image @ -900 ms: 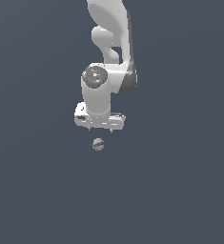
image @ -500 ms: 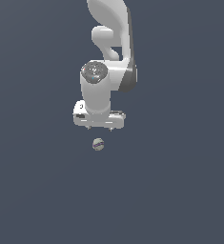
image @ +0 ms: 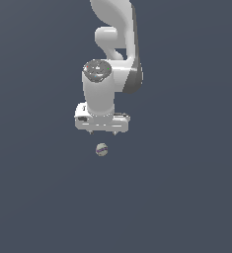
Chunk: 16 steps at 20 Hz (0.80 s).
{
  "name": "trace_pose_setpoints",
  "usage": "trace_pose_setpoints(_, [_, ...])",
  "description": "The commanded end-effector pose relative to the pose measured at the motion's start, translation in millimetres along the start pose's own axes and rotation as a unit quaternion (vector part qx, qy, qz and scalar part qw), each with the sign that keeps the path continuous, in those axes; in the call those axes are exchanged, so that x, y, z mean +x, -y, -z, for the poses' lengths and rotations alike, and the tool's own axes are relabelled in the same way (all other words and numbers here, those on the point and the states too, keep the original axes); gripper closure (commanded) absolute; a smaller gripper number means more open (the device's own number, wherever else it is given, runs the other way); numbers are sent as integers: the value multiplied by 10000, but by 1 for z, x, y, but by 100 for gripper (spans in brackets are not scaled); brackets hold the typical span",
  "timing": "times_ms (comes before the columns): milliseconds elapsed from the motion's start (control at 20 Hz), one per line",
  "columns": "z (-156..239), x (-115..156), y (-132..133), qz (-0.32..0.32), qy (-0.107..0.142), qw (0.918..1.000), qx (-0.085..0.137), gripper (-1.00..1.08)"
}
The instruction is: Pick up the object and move it to a goal position.
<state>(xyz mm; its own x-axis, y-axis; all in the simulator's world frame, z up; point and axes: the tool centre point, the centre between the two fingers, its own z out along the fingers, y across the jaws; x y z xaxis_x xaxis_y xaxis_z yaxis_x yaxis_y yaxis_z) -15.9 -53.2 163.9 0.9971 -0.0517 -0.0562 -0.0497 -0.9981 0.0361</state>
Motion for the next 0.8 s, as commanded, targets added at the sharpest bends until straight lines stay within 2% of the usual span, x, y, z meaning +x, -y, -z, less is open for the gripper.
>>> trace_pose_setpoints(0, [-4, 1, -1, 55, -10, 10000, 8, -92])
trace_pose_setpoints(750, [-65, 14, -10, 937, -246, 9952, 127, -92])
